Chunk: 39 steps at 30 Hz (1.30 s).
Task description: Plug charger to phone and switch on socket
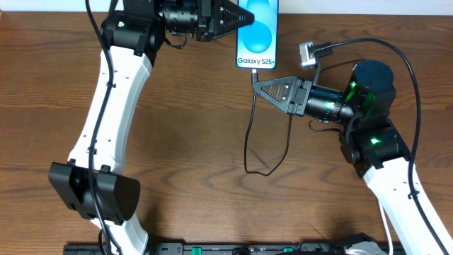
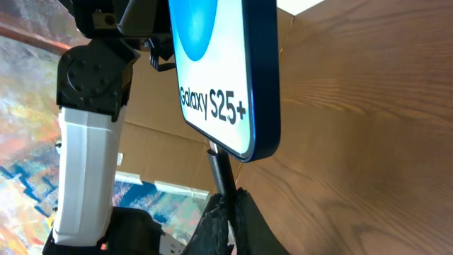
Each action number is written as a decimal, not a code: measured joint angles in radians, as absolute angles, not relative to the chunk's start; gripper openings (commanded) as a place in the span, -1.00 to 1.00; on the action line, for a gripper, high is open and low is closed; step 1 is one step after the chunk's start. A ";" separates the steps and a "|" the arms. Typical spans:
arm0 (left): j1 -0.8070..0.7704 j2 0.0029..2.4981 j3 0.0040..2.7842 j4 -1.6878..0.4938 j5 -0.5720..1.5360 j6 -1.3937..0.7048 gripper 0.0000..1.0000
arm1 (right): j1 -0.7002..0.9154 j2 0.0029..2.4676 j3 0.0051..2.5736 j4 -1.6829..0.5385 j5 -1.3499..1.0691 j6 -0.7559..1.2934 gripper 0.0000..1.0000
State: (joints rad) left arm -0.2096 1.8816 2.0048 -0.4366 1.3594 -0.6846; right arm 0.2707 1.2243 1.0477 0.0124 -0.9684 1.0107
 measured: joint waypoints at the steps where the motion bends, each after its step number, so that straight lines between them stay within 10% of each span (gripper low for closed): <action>1: -0.210 1.882 2.005 -0.437 1.359 -0.685 -0.85 | 0.270 1.224 1.048 0.012 -0.968 1.011 -0.98; 39: -0.199 1.882 2.005 -0.423 1.354 -0.708 -0.86 | 0.282 1.224 1.048 0.049 -0.904 1.015 -0.98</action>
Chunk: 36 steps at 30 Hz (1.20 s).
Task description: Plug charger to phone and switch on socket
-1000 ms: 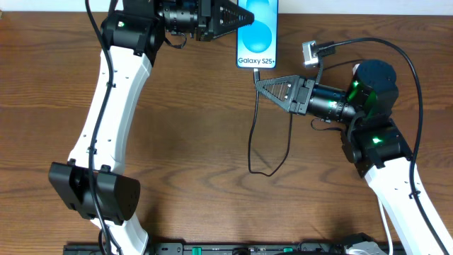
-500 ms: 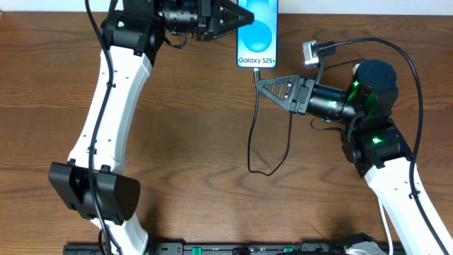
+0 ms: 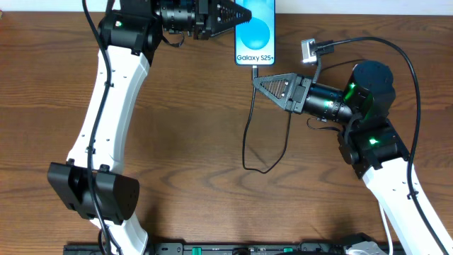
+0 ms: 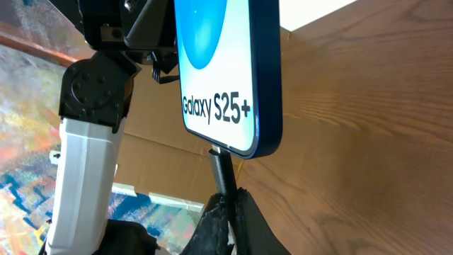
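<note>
A phone (image 3: 255, 32) with a blue "Galaxy S25+" screen lies at the table's far edge; it also fills the top of the right wrist view, phone (image 4: 226, 71). My left gripper (image 3: 237, 15) is shut on the phone's left side. My right gripper (image 3: 256, 80) is shut on the black charger plug (image 4: 221, 170), whose tip meets the phone's bottom edge. The black cable (image 3: 249, 134) loops down across the table. The socket is out of view.
A silver connector (image 3: 307, 52) on a thick black cable hangs by the right arm. A dark rail (image 3: 212, 249) runs along the near table edge. Bare brown wood lies between the two arms.
The phone and left gripper sit slightly farther up and left. My right gripper with the plug has followed upward, and the cable loop has shifted slightly left.
</note>
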Each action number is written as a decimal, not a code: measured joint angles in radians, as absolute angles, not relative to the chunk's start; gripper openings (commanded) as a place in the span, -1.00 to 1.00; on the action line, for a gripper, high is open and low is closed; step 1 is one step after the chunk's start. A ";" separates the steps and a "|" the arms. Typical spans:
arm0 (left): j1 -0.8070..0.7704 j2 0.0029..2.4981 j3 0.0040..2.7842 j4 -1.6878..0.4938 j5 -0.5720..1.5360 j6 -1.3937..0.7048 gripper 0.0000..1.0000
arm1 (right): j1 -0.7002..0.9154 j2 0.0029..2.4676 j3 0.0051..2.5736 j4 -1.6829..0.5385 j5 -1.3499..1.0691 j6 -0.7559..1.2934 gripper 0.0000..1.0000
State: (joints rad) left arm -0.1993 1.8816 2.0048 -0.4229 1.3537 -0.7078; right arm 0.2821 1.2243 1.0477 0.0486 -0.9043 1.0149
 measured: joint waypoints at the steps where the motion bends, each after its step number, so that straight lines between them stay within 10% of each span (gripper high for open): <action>1: -0.199 1.882 2.005 -0.423 1.354 -0.708 -0.86 | 0.282 1.224 1.048 0.049 -0.904 1.015 -0.98; 24: -0.199 1.882 2.005 -0.422 1.367 -0.679 -0.86 | 0.282 1.224 1.046 0.069 -0.899 1.010 -0.98; 36: -0.210 1.882 2.005 -0.431 1.408 -0.676 -0.86 | 0.280 1.225 1.046 0.064 -0.818 0.987 0.50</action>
